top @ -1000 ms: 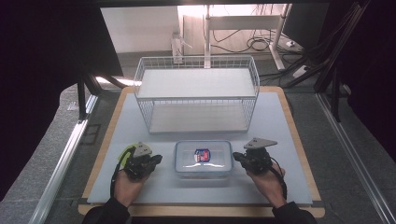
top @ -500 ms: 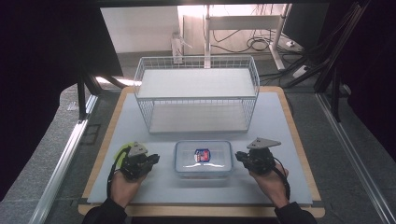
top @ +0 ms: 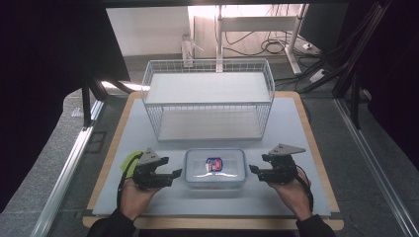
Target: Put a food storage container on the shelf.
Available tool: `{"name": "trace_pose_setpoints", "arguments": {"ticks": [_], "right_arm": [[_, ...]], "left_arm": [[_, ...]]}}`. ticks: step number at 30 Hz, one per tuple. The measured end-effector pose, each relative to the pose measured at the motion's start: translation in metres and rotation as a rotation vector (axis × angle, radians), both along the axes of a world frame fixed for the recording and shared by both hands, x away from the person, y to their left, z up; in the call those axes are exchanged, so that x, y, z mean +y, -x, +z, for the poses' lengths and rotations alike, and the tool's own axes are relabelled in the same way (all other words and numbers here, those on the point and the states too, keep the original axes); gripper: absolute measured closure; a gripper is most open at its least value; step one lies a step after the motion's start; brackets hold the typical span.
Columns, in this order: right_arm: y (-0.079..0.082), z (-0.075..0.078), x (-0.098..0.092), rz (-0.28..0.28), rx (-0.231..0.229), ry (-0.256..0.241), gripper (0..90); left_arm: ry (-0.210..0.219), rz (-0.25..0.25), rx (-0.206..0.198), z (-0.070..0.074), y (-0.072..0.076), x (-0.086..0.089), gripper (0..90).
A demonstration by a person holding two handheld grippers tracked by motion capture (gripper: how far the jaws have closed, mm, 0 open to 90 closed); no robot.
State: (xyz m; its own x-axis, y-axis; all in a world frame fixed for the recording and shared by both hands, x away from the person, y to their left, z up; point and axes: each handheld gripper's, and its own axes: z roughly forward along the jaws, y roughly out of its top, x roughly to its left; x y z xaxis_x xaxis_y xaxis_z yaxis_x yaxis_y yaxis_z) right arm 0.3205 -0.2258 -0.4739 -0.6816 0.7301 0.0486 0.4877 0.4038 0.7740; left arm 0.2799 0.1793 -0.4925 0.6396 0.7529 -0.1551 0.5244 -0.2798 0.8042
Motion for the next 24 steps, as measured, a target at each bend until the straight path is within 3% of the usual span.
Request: {"name": "trace_pose_setpoints", "arguments": {"ticks": [7,13,16,24], "right_arm": [[-0.002,0.0,0.008,0.069,0.025,-0.041,15.8],[-0.007,-0.006,0.015,0.113,0.077,-0.051,6.9],[-0.01,-0.011,0.02,0.128,0.11,-0.041,3.5],[-0.022,-0.018,0.029,0.171,0.255,-0.098,1.1]], "left_arm": [[0.009,-0.069,0.015,0.001,-0.009,-0.016,11.0],[0.046,-0.109,0.093,-0.004,-0.021,-0.028,6.7],[0.041,-0.111,0.133,-0.011,-0.027,-0.031,6.0],[0.111,-0.14,0.24,-0.019,-0.043,-0.036,0.0]]}}
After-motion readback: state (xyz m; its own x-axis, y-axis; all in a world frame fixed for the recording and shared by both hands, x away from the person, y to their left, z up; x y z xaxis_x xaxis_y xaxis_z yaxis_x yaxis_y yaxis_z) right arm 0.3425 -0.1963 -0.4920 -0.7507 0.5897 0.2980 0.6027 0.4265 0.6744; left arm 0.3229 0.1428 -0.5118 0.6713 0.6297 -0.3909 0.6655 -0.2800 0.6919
